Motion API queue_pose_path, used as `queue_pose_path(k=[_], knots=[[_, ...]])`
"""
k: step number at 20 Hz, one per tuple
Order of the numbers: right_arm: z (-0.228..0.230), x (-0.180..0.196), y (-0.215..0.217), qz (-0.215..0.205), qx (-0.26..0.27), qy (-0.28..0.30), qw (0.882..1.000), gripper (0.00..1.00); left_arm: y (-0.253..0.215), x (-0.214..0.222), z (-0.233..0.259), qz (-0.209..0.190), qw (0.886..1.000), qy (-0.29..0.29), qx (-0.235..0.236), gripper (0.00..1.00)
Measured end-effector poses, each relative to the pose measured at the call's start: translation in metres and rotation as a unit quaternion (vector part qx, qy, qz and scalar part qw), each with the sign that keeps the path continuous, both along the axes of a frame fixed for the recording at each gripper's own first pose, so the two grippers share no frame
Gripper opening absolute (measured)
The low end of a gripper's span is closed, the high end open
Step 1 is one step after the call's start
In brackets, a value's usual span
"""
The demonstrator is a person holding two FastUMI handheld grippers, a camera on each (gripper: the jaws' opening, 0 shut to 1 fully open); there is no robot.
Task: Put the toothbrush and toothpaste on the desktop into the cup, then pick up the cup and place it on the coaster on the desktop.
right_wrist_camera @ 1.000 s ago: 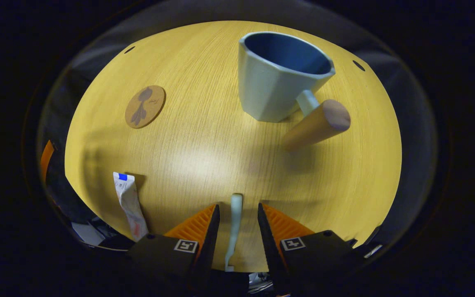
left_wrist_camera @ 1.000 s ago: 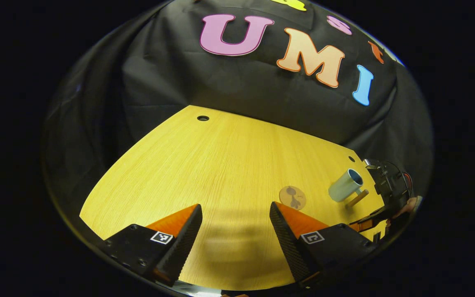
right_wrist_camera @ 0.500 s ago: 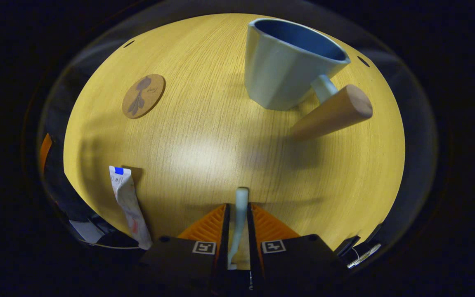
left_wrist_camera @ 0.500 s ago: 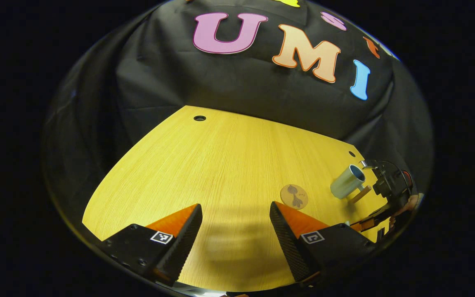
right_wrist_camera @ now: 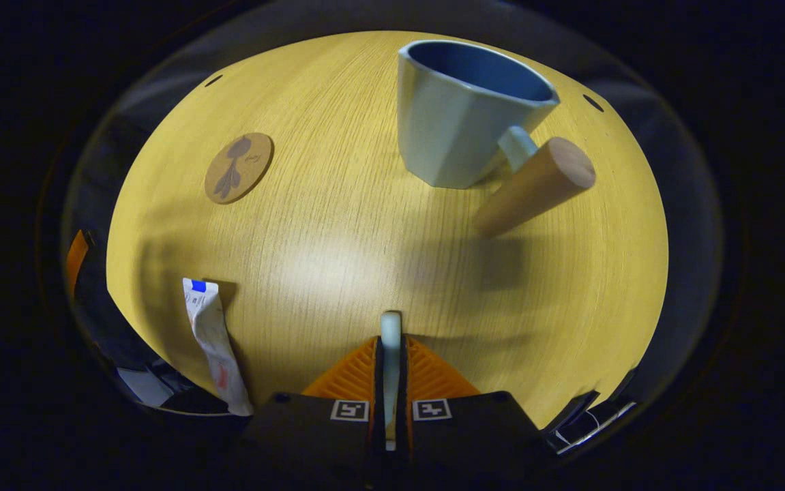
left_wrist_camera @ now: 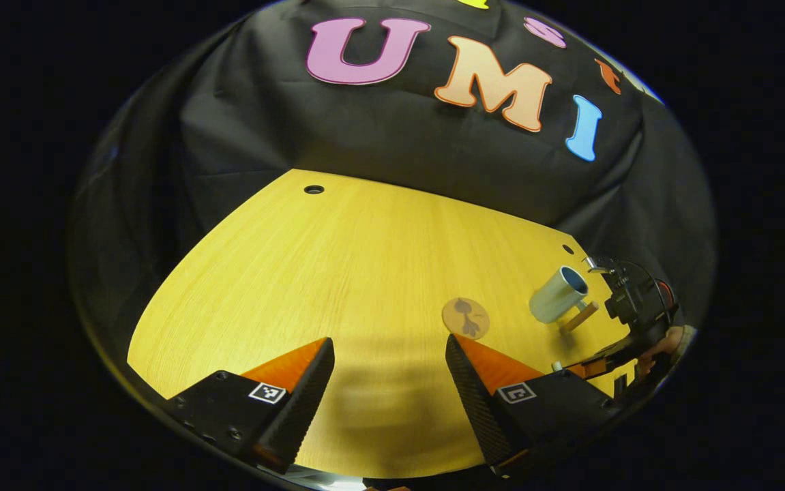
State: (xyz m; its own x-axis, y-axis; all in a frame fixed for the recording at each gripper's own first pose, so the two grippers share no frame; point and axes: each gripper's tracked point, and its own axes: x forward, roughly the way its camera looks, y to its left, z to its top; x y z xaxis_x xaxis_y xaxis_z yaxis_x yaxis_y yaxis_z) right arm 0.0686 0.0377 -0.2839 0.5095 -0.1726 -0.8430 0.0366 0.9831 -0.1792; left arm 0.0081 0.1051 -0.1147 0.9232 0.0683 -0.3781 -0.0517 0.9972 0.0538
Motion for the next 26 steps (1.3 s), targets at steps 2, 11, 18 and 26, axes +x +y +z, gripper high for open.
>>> queue_pose_path(k=[2,11,18,26], knots=[[0.002,-0.003,0.004,-0.015,0.025,-0.019,0.999,0.07,-0.015,-0.002,-0.007,-0.012,1.000,0.015,0.007,0.96],[0.042,-0.029,-0.017,-0.042,0.109,-0.102,0.988,0.07,-0.093,-0.008,-0.067,-0.042,0.987,0.155,0.003,0.96],[0.070,-0.042,-0.070,-0.064,0.101,-0.155,0.981,0.07,-0.112,-0.009,-0.113,-0.008,0.963,0.270,0.014,0.96],[0.071,-0.055,-0.117,-0.090,0.079,-0.169,0.978,0.07,-0.115,0.001,-0.148,0.057,0.940,0.335,-0.020,0.89]])
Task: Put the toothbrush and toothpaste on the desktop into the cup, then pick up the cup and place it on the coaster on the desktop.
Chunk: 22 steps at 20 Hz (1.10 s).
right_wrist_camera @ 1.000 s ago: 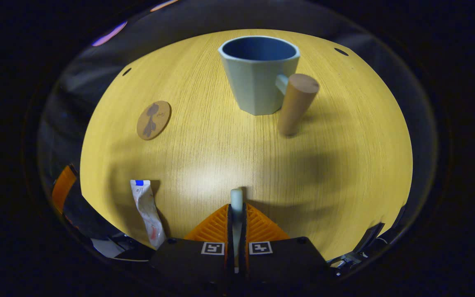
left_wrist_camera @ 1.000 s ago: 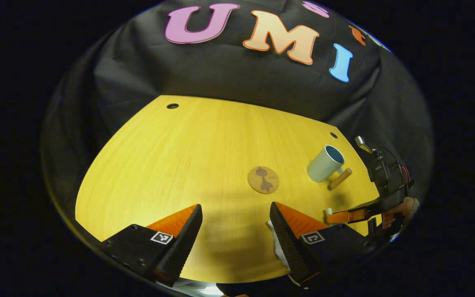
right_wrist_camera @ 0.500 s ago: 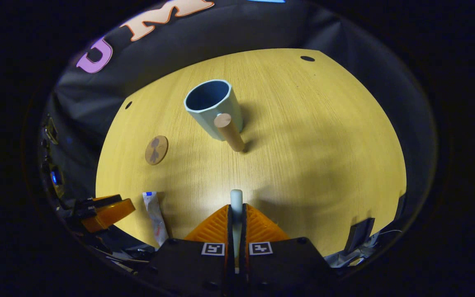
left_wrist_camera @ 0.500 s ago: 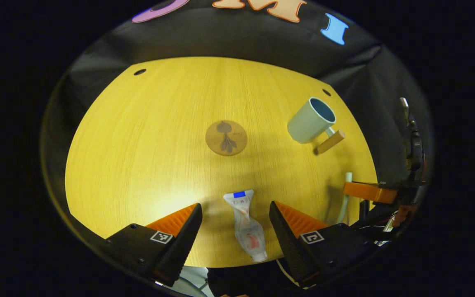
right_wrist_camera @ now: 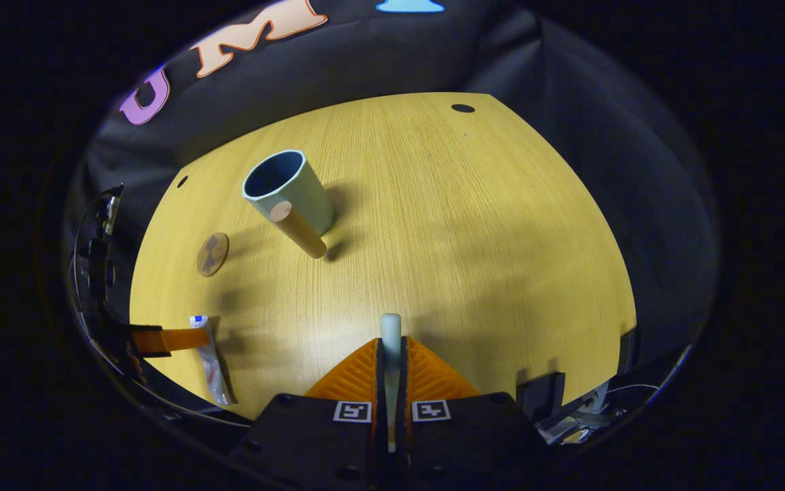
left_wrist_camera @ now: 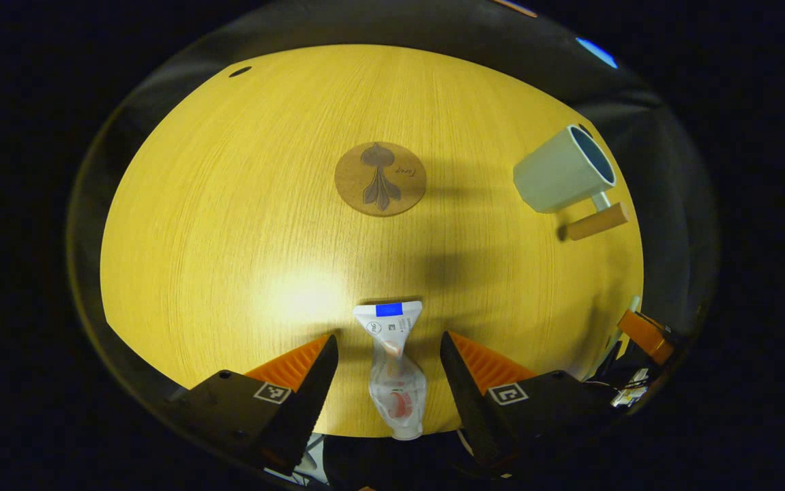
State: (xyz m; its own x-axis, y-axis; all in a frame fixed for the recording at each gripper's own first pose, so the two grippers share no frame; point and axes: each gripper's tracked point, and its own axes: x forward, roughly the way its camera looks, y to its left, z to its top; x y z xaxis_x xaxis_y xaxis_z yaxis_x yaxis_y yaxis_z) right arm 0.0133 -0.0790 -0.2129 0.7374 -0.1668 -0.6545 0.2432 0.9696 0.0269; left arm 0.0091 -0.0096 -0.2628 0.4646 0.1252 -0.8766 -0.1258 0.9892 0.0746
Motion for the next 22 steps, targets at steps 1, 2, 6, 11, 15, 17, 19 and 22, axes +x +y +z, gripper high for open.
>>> queue_pose_path(k=[1,2,6,11,15,17,19,22], knots=[[0.000,0.000,-0.002,-0.001,0.003,0.000,1.000,0.07,0.000,0.002,-0.002,0.007,1.000,0.004,0.001,0.87],[0.001,0.001,-0.006,-0.001,0.003,-0.001,1.000,0.07,0.001,0.002,-0.004,0.012,1.000,0.008,0.003,0.79],[0.009,0.007,-0.019,-0.007,0.006,-0.012,1.000,0.07,0.004,0.003,-0.012,0.023,0.999,0.024,0.017,0.64],[0.016,0.013,-0.029,-0.011,0.008,-0.017,1.000,0.07,0.006,0.005,-0.015,0.023,0.999,0.032,0.035,0.58],[0.015,0.013,-0.029,-0.003,0.007,-0.018,1.000,0.07,0.007,0.004,-0.017,0.022,0.998,0.042,0.052,0.27],[0.017,0.014,-0.026,0.001,0.008,-0.018,1.000,0.07,0.006,0.002,-0.016,0.020,0.997,0.044,0.058,0.18],[0.018,0.017,-0.024,0.004,0.008,-0.023,1.000,0.07,0.004,0.003,-0.016,0.014,0.998,0.034,0.042,0.16],[0.026,0.018,-0.026,0.004,0.005,-0.033,0.999,0.07,-0.003,0.007,-0.008,0.005,1.000,-0.002,-0.013,0.08]])
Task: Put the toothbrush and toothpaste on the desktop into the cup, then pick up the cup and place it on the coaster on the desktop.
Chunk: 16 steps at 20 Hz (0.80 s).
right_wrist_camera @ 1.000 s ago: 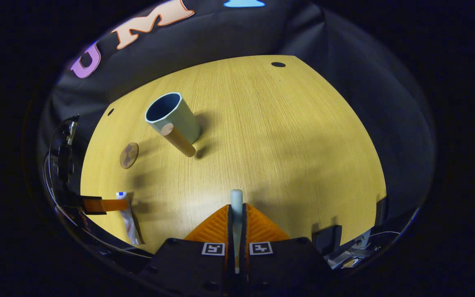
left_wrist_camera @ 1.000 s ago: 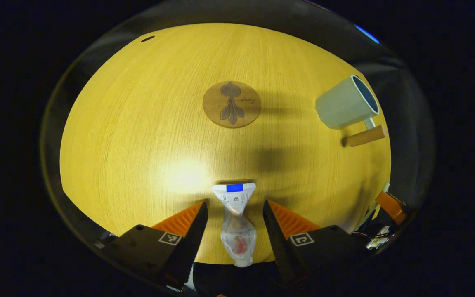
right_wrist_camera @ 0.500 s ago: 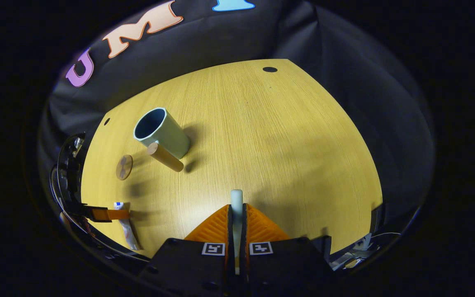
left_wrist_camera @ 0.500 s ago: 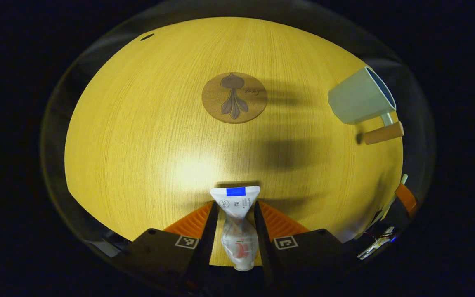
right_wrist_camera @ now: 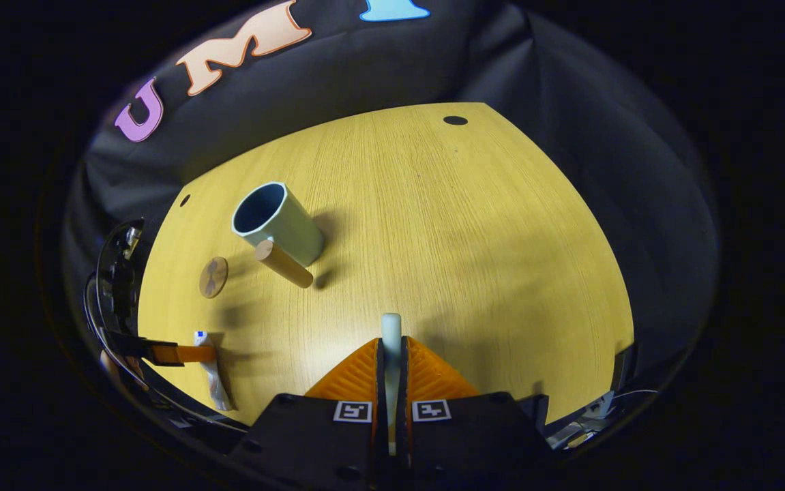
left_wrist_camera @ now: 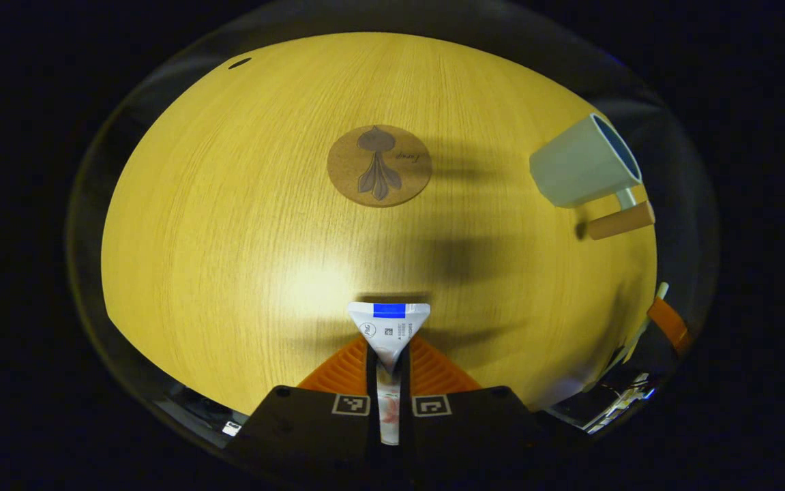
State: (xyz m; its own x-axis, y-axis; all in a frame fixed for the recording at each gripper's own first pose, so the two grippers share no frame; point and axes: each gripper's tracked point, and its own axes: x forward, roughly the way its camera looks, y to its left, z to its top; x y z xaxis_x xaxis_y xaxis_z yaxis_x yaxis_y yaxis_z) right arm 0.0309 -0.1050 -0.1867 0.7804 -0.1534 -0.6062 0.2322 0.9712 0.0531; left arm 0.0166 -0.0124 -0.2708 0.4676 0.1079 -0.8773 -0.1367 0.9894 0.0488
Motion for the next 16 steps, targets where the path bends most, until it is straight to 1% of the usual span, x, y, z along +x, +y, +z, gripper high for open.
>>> queue_pose_path(k=[1,3,6,8,10,12,14,16], knots=[[0.003,0.001,-0.001,-0.003,-0.002,-0.003,1.000,0.07,-0.001,0.002,0.004,-0.005,1.000,-0.012,-0.016,0.07],[0.011,0.005,-0.006,-0.008,-0.004,-0.013,1.000,0.07,0.000,0.005,0.013,-0.015,0.999,-0.031,-0.026,0.06],[0.038,0.018,-0.008,-0.013,-0.004,-0.056,0.998,0.07,-0.006,0.015,0.044,-0.044,0.996,-0.076,-0.018,0.06],[0.064,0.031,-0.009,-0.014,-0.004,-0.095,0.995,0.07,-0.013,0.023,0.073,-0.053,0.991,-0.122,-0.007,0.06],[0.092,0.041,-0.004,-0.007,0.002,-0.131,0.991,0.07,-0.021,0.031,0.105,-0.054,0.982,-0.179,0.000,0.06],[0.121,0.051,0.000,0.002,0.000,-0.171,0.985,0.07,-0.031,0.041,0.133,-0.062,0.972,-0.226,-0.005,0.04],[0.157,0.060,0.008,0.016,-0.011,-0.220,0.975,0.07,-0.037,0.049,0.161,-0.078,0.959,-0.273,0.000,0.05],[0.181,0.067,0.021,0.032,-0.006,-0.249,0.968,0.07,-0.043,0.058,0.190,-0.099,0.942,-0.320,0.013,0.04]])
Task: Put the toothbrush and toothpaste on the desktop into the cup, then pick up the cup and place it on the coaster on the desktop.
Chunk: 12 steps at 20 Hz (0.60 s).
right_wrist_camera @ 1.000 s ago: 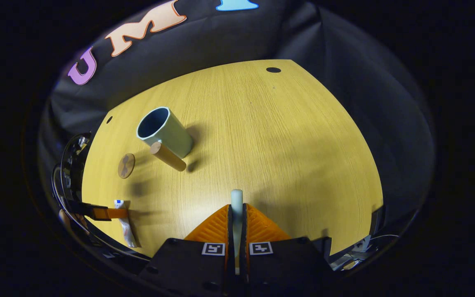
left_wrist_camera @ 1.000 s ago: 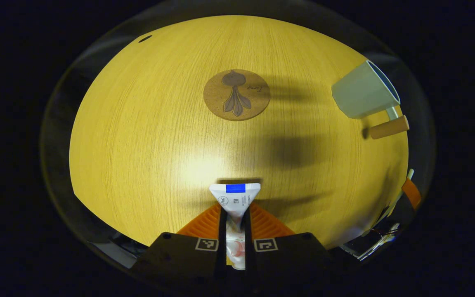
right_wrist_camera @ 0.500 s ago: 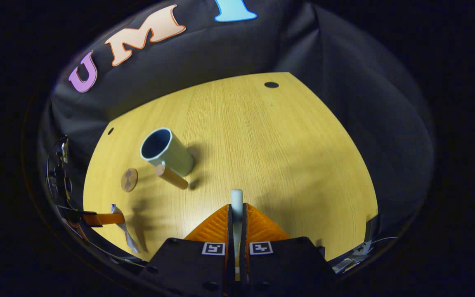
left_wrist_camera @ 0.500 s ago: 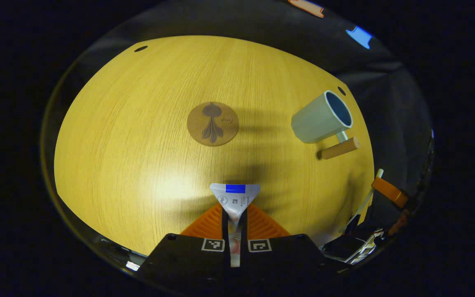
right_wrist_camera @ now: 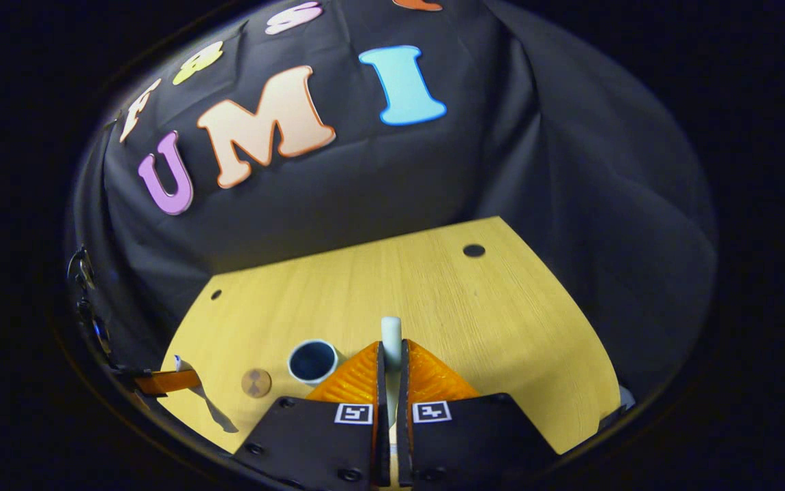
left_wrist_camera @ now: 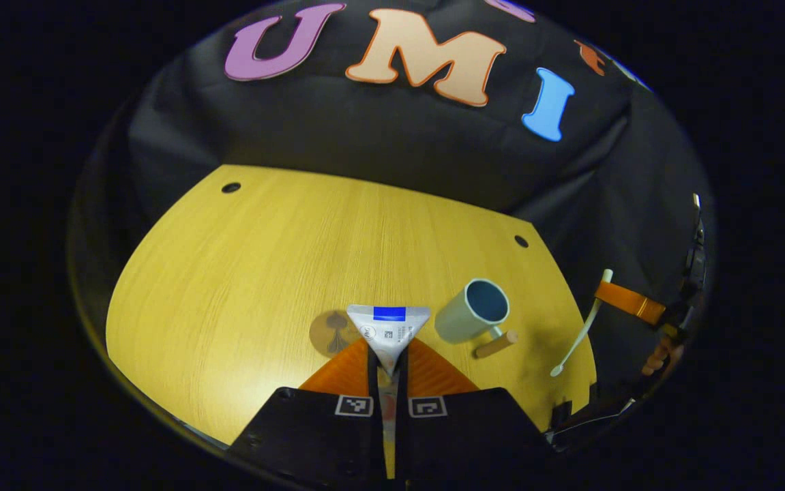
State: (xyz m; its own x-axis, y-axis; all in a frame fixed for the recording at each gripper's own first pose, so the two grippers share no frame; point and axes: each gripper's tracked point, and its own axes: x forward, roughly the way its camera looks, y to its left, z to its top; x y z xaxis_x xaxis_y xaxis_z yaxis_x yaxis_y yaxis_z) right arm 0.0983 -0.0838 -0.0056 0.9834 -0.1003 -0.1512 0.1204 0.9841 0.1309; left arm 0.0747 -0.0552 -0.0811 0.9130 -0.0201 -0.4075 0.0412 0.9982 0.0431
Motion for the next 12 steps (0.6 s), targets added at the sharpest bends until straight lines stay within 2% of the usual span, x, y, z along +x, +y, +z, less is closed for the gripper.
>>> queue_pose_path(k=[3,6,10,12], knots=[[0.022,0.019,0.022,0.026,0.003,-0.031,0.999,0.07,-0.017,0.010,0.033,-0.039,0.997,-0.070,-0.003,0.04],[0.045,0.033,0.044,0.053,0.010,-0.083,0.995,0.07,-0.025,0.028,0.049,-0.059,0.991,-0.117,0.001,0.04],[0.071,0.050,0.068,0.060,-0.005,-0.160,0.985,0.07,-0.038,0.048,0.076,-0.095,0.974,-0.203,0.019,0.04],[0.066,0.059,0.073,0.053,-0.008,-0.174,0.983,0.07,-0.049,0.058,0.078,-0.113,0.966,-0.231,0.016,0.04]])
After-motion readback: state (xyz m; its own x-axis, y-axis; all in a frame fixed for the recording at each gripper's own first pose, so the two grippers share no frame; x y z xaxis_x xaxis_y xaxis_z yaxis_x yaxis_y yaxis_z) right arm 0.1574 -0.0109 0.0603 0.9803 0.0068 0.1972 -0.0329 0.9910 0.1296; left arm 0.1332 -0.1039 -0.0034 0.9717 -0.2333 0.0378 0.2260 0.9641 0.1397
